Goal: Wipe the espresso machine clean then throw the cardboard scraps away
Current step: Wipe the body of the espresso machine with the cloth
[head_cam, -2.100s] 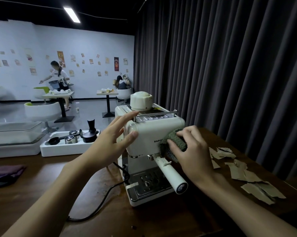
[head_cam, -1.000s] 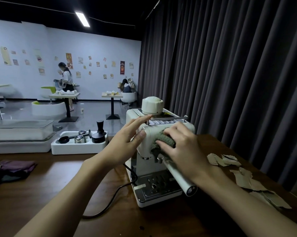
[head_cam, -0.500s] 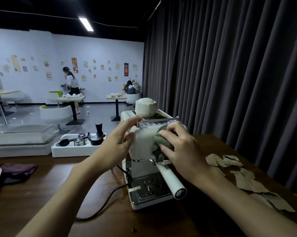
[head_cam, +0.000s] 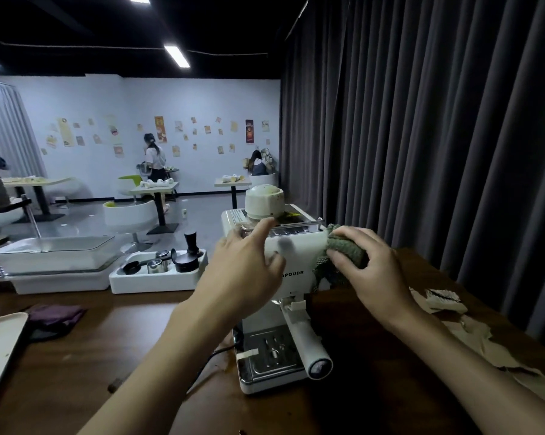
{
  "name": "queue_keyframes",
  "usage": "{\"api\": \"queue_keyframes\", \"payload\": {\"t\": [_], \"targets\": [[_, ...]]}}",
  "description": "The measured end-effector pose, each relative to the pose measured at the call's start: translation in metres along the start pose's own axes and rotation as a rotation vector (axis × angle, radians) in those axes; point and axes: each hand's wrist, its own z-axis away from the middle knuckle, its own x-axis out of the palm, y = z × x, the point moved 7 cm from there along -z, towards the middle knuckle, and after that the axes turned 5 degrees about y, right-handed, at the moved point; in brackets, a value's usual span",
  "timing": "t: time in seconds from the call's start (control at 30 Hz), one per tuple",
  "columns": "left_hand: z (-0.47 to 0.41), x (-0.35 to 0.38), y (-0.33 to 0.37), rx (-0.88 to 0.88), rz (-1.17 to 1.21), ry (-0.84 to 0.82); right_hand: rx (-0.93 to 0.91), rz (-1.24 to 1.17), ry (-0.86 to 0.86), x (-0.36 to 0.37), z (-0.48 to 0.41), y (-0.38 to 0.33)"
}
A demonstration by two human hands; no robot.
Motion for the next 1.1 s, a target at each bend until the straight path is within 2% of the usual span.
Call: {"api": "queue_keyframes", "payload": {"t": [0.13, 0.3, 0.47, 0.63, 0.77, 0.8, 0.93, 1.03, 1.1], "targets": [[-0.002, 0.007, 0.006, -0.069, 0.162, 0.111, 0.141, -0.239, -0.073, 0.0, -0.005, 0.011], [-0.006, 0.005, -0.008, -0.2, 0.502, 0.187, 0.132, -0.288, -0.026, -0.002, -0.007, 0.012], [-0.008, 0.001, -0.018, -0.192, 0.628, 0.172, 0.11, -0.317, 0.011, -0.003, 0.0, 0.003], [-0.016, -0.011, -0.021, -0.092, 0.596, 0.1, 0.082, -0.319, -0.01, -0.008, 0.008, -0.013], [-0.017, 0.005, 0.009, -0.025, 0.115, -0.043, 0.085, -0.326, -0.033, -0.011, 0.01, -0.018], [-0.014, 0.008, 0.019, -0.016, 0.061, -0.05, 0.077, -0.316, -0.036, -0.011, 0.011, -0.018], [-0.007, 0.017, 0.033, -0.017, 0.118, 0.047, 0.083, -0.333, -0.037, -0.015, 0.014, -0.017], [-0.01, 0.014, 0.022, 0.023, 0.237, 0.151, 0.095, -0.297, -0.062, -0.017, 0.015, -0.013], [-0.013, 0.009, 0.01, 0.07, 0.343, 0.152, 0.1, -0.259, -0.06, -0.019, 0.014, -0.01]]}}
